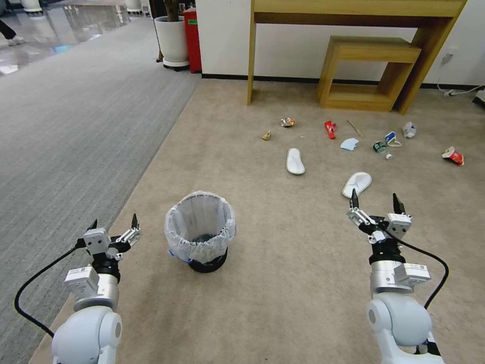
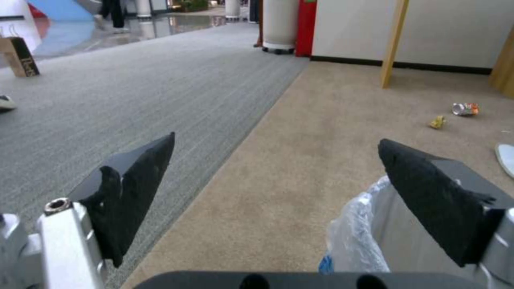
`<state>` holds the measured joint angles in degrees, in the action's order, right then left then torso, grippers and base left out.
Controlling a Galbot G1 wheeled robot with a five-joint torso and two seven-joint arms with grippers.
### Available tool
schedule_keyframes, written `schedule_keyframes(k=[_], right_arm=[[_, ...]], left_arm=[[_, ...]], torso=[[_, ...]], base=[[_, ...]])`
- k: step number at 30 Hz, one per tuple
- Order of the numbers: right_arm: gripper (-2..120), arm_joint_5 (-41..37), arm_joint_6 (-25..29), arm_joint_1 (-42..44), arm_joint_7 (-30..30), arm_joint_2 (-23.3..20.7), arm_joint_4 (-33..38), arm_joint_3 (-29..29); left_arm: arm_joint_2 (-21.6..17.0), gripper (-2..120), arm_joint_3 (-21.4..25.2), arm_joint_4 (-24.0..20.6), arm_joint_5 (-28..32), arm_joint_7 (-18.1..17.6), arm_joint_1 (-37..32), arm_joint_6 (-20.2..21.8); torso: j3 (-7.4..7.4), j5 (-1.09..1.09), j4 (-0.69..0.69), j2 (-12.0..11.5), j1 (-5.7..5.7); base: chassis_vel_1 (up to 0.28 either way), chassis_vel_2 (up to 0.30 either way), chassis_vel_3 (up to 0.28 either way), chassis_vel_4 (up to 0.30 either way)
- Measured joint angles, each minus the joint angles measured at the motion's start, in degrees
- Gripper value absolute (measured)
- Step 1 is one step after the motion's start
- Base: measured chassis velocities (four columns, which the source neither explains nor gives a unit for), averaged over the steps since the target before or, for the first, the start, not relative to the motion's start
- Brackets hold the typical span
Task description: Pick up the trash bin and place the garbage on the floor into it.
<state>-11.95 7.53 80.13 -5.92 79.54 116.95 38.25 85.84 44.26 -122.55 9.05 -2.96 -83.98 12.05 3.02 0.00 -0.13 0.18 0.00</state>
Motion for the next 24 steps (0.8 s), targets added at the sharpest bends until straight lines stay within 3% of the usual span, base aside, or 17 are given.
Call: schedule_keyframes(k=[24], right_arm=[[100, 0.2, -0.6, 0.0, -0.2, -0.1, 0.1, 0.1]], left_arm=[[0.3, 100, 0.0, 0.0, -0.4, 0.0, -0.2, -0.1]], torso=[[0.0, 0.0, 0.0, 0.0, 0.0]], base=[[-0.018, 0.022, 0.019, -0.02]])
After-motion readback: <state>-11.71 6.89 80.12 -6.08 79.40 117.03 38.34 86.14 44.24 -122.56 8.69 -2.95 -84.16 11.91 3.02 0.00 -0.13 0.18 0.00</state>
